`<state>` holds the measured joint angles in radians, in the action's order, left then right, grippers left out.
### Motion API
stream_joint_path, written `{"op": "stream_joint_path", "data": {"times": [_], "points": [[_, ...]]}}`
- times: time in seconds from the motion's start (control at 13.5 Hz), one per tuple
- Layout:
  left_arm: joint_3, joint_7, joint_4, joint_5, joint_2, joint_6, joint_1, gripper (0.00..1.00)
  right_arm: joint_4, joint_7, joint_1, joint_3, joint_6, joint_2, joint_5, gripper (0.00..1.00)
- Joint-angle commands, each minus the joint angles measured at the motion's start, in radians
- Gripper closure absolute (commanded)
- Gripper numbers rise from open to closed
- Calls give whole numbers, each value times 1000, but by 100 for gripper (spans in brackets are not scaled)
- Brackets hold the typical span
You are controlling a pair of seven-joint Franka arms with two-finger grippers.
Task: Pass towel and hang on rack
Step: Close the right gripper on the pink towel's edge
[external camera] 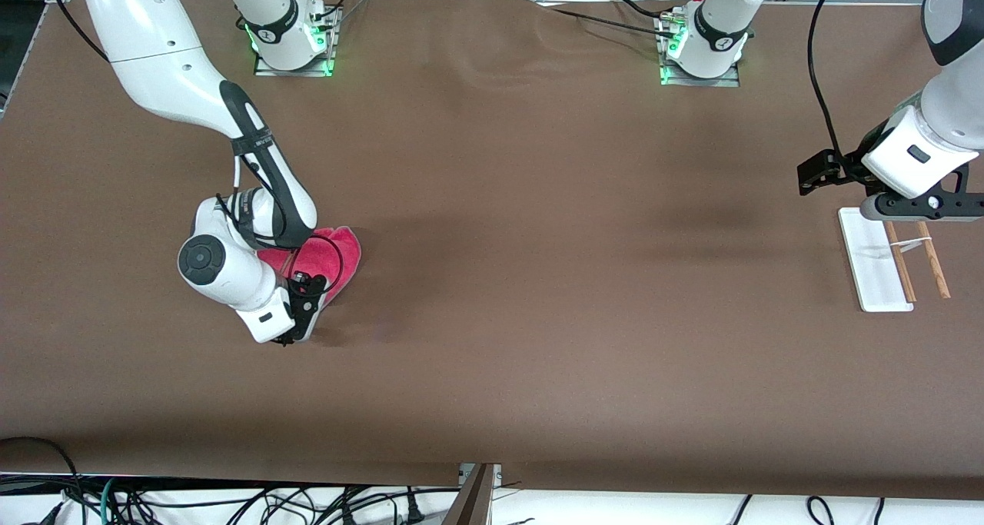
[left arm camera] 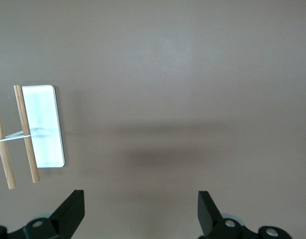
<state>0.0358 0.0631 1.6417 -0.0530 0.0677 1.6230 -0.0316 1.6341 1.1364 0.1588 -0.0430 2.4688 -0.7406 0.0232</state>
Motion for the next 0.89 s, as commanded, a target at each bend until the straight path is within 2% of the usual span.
{"op": "stream_joint_path", "data": {"times": [0.0, 0.22, 0.37, 0.44, 0.59, 0.81], "points": [[4, 6, -33, 21, 12, -20, -7, 0, 41, 20, -7, -1, 50, 9, 1, 42], [3, -6, -31, 22, 11, -28, -4, 0, 41, 20, -16, -3, 50, 7, 1, 69], [3, -9, -31, 21, 11, -28, -2, 0, 39, 19, -16, -3, 45, 9, 1, 93], [3, -9, -31, 22, 12, -28, -2, 0, 36, 14, -16, -3, 42, 9, 1, 100], [3, -8, -31, 21, 12, -28, -2, 0, 23, 5, -10, -5, 13, 20, 3, 100], [3, -9, -31, 21, 12, -28, -2, 0, -71, -49, -4, -15, -211, 52, 63, 100]]}}
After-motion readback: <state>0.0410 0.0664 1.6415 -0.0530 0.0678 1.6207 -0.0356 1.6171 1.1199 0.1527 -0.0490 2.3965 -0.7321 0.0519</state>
